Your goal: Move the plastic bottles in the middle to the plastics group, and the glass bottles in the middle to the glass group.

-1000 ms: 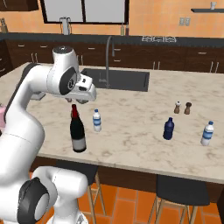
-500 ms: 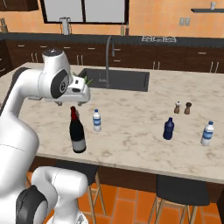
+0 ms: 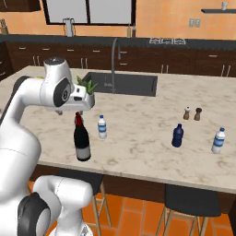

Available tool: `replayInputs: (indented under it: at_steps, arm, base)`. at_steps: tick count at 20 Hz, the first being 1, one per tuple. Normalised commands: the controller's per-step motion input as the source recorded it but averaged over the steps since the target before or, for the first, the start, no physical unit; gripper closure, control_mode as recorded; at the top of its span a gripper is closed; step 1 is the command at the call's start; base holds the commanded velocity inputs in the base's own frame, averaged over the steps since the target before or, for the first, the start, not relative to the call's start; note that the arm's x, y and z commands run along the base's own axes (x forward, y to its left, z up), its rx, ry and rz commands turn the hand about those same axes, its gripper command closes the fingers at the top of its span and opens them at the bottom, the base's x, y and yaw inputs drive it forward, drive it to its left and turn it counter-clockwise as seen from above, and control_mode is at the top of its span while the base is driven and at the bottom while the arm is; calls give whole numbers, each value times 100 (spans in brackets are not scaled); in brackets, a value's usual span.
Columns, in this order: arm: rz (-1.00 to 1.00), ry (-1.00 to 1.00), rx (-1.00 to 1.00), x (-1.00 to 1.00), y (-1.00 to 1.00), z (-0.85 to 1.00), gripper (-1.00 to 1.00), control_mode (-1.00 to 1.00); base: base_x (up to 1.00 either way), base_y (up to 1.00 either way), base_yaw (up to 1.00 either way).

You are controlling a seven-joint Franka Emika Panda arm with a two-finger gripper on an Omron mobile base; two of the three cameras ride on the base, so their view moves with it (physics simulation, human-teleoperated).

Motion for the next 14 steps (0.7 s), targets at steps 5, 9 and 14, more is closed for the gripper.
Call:
replayInputs:
  at_steps: [5, 9, 14]
  arm:
    - [0, 13, 0, 47, 4, -35, -100, -100]
    - [1, 10, -1, 36, 0, -35, -100, -100]
    - [3, 4, -5, 28, 0, -30, -100, -100]
  base:
    - [0, 0, 0]
    - [0, 0, 0]
    - [0, 0, 0]
